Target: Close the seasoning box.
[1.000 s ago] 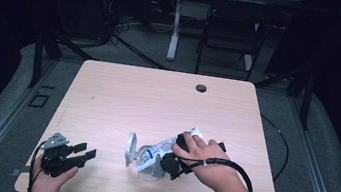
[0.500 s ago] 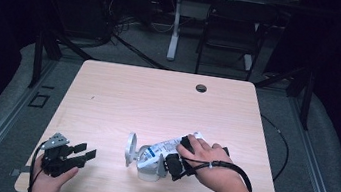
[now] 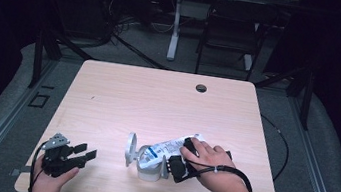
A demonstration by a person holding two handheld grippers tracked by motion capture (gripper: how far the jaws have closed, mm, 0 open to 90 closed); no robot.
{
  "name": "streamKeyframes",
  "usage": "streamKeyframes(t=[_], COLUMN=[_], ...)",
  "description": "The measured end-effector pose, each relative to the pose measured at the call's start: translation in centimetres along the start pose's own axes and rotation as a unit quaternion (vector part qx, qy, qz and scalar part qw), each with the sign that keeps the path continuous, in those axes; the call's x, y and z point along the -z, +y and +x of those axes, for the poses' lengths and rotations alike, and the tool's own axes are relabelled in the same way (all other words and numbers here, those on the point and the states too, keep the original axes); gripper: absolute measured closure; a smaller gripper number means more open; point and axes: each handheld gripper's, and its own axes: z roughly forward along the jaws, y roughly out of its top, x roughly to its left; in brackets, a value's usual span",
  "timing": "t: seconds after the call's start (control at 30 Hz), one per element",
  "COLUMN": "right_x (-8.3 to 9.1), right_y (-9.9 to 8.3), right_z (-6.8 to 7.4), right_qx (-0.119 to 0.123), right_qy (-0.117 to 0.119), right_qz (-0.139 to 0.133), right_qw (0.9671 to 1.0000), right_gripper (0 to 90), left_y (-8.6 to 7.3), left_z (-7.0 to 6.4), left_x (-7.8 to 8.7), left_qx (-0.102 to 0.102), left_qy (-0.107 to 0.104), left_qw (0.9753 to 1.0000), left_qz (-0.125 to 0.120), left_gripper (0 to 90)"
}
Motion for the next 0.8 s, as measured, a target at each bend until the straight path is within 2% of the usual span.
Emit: streamKeyframes(t=[0.1,0.2,0.23,0.33,0.37,0.43,0.5,0.6,0.73,0.8], right_x=[-0.3,-0.2,-0.3,-0.3,-0.2,-0.3,-0.3,-0.2,-0.2,-0.2], right_y=[-0.3,-0.4,-0.5,-0.6,-0.6,-0.7,-0.8,-0.9,-1.1,-1.2], right_z=[0.3,0.3,0.4,0.5,0.4,0.6,0.7,0.6,0.9,0.9], right_qx=[-0.022,-0.024,-0.037,-0.042,-0.04,-0.048,-0.052,-0.051,-0.071,-0.07], right_qy=[0.005,0.005,0.008,0.01,0.01,0.012,0.013,0.011,0.016,0.016], right_qz=[-0.012,-0.007,-0.019,-0.022,-0.015,-0.024,-0.024,-0.022,-0.033,-0.031], right_qw=[0.9997,0.9997,0.9991,0.9988,0.999,0.9985,0.9983,0.9984,0.9968,0.9969], right_gripper=[63.4,63.8,64.2,64.5,64.7,65.1,65.3,65.6,66.2,66.3], left_y=[0.0,0.0,0.0,-0.1,-0.1,-0.1,-0.1,-0.1,-0.1,-0.1], left_z=[0.0,0.0,0.0,0.0,0.0,0.0,0.0,0.0,0.0,0.0], left_x=[-0.1,-0.1,0.0,-0.1,-0.1,-0.1,-0.2,-0.1,-0.1,-0.1], left_qx=[0.0,0.0,0.0,0.001,0.0,-0.001,0.0,-0.001,0.0,-0.002], left_qy=[-0.003,-0.003,-0.002,0.0,0.0,-0.002,0.001,-0.001,0.001,-0.001], left_qw=[1.0,1.0,1.0,1.0,1.0,0.9999,1.0,1.0,1.0,0.9999], left_qz=[0.002,0.003,0.008,0.003,0.004,0.01,0.005,0.009,0.004,0.01], left_gripper=[48.6,48.6,48.6,48.6,48.6,48.6,48.6,48.6,48.6,48.6])
